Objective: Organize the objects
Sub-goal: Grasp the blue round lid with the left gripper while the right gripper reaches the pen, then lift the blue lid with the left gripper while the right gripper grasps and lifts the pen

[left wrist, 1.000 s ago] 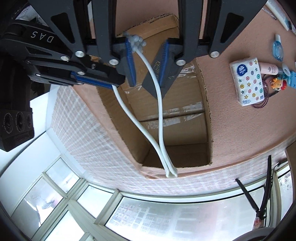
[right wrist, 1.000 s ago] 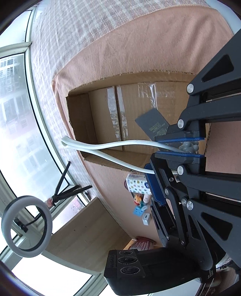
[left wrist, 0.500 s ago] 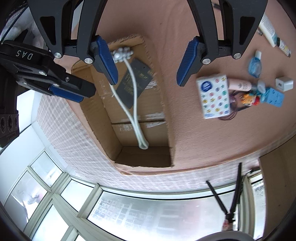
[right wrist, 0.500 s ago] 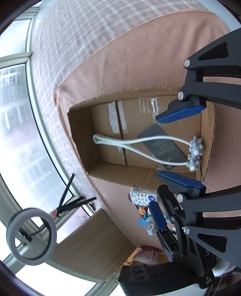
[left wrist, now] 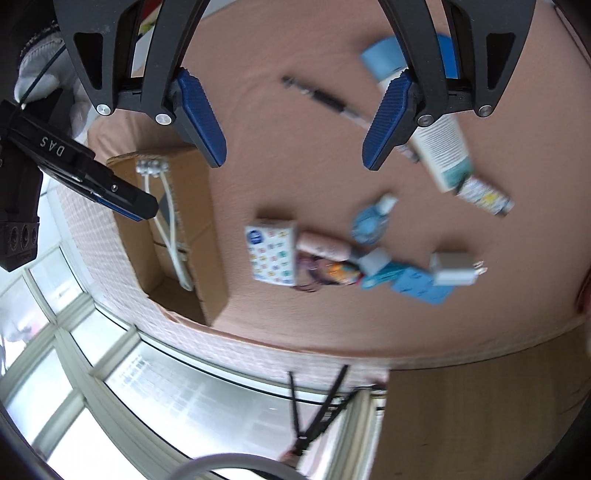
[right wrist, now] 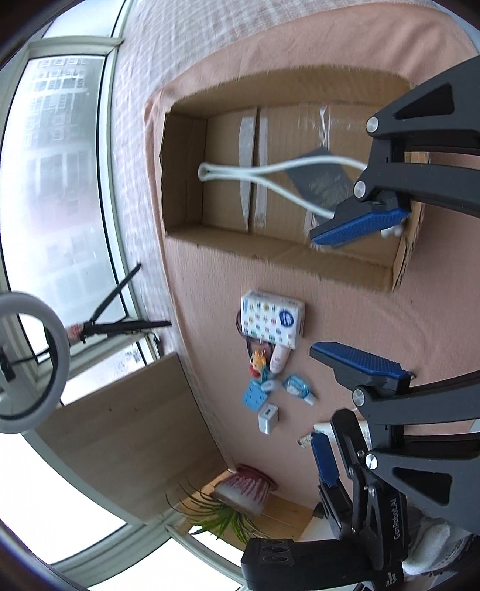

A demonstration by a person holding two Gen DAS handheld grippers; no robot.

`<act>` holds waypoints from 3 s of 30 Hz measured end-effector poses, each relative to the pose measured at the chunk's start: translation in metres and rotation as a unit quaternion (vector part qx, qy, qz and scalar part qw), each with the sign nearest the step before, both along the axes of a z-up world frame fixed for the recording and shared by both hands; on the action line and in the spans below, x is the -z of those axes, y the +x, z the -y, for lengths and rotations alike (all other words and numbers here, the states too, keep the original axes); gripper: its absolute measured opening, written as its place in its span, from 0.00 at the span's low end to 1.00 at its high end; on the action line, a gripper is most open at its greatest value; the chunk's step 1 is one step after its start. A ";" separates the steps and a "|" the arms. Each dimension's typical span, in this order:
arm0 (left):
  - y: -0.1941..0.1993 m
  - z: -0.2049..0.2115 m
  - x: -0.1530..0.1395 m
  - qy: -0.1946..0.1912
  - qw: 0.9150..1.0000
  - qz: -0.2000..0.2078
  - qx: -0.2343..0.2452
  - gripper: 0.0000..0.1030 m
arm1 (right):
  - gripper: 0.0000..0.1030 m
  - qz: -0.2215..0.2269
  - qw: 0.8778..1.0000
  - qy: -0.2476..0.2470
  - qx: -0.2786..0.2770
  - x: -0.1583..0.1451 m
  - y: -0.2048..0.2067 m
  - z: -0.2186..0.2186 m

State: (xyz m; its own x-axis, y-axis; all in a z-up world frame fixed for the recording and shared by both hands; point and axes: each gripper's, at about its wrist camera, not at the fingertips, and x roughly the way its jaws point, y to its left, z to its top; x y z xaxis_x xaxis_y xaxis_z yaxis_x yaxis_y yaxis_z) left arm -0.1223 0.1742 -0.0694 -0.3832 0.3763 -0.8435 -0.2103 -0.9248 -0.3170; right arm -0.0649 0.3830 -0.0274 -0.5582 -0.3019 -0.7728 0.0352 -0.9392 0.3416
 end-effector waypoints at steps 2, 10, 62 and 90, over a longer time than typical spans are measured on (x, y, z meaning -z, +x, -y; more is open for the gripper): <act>0.008 0.023 0.002 -0.013 1.000 -0.001 -0.018 0.77 | 0.50 0.002 1.000 -0.008 -0.019 0.004 -0.003 0.010; 0.046 0.091 0.025 -0.053 0.998 0.007 -0.037 0.77 | 0.50 0.037 0.995 0.004 -0.088 0.028 -0.011 0.062; 0.063 0.122 0.086 -0.095 0.995 -0.019 -0.005 0.52 | 0.10 0.093 0.956 0.171 -0.218 0.091 -0.003 0.198; 0.050 0.122 0.049 -0.036 0.998 -0.035 -0.043 0.52 | 0.09 0.082 0.987 0.067 -0.120 0.062 0.021 0.131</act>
State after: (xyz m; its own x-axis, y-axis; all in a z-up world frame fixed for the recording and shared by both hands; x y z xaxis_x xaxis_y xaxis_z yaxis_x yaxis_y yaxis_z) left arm -0.0725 0.0524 -0.1184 -0.4711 0.2784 -0.8370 -0.1490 -0.9604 -0.2356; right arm -0.0435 0.2519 -0.0896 -0.3474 -0.2996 -0.8886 0.2163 -0.9476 0.2350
